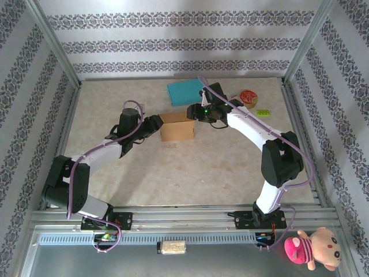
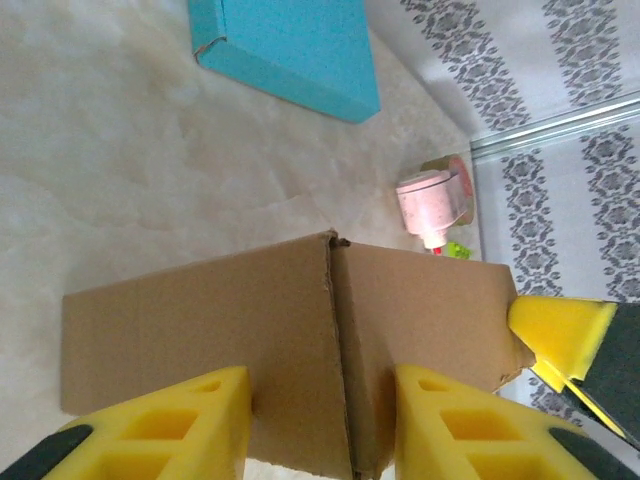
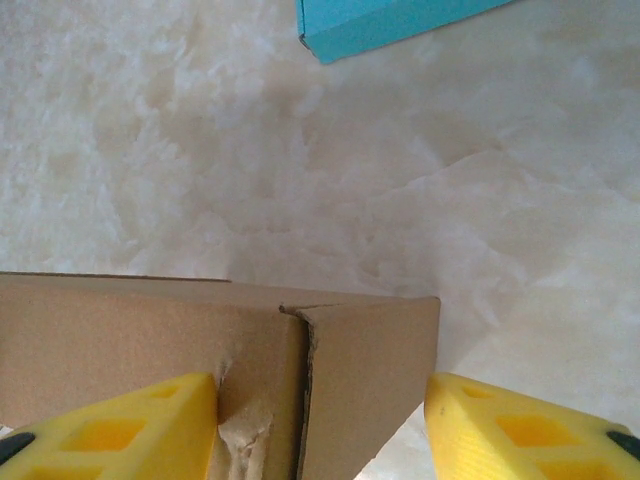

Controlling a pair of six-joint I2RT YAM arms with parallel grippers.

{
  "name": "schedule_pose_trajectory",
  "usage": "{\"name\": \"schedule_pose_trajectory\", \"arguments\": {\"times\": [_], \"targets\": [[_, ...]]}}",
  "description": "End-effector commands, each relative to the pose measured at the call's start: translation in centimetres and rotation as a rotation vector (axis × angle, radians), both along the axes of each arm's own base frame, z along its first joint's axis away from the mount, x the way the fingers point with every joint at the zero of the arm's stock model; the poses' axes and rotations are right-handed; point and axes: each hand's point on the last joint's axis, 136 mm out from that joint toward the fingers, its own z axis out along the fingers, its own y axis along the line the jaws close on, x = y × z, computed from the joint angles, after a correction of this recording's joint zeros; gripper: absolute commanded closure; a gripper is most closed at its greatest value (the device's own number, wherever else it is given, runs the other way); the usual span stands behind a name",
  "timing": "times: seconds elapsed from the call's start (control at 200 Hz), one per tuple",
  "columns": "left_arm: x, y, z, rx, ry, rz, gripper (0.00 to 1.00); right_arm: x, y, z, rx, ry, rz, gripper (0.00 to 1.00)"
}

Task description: Fold the paper box

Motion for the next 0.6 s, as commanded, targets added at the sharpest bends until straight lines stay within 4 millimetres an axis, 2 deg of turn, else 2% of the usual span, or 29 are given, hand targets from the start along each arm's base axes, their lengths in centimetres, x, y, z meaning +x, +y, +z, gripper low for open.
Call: {"name": "schedule_pose_trajectory", "arguments": {"times": [0.0, 0.115, 0.205, 0.33, 0.42, 0.505, 0.595], "targets": [[-5.7, 2.0, -11.4, 0.036, 0.358, 0.054, 0.63, -3.0, -1.9, -5.6, -0.119, 0.176, -0.005, 0.46], [-4.5, 1.7, -8.2, 0.090, 0.295, 0.008, 0.62, -3.5, -1.6, -4.6, -0.096, 0.173, 0.002, 0.54], [-4.8, 1.8, -6.9, 0.139, 0.278, -0.018, 0.62, -5.0, -2.0, -4.9, -0.110, 0.172, 0.002, 0.58], [-7.1, 1.6, -7.1, 0.161, 0.294, -0.026, 0.62, -9.1, -2.6, -6.7, -0.125, 0.204, 0.024, 0.60], [-9.4, 1.1, -6.1, 0.191, 0.292, -0.057, 0.61, -12.8, -3.2, -7.3, -0.148, 0.200, 0.056, 0.60], [-11.1, 0.9, -4.4, 0.259, 0.238, -0.090, 0.54, -14.7, -3.8, -6.6, -0.140, 0.179, 0.064, 0.56], [-11.6, 1.2, -2.9, 0.305, 0.183, -0.100, 0.44, -15.1, -3.9, -5.0, -0.124, 0.153, 0.084, 0.47]]}}
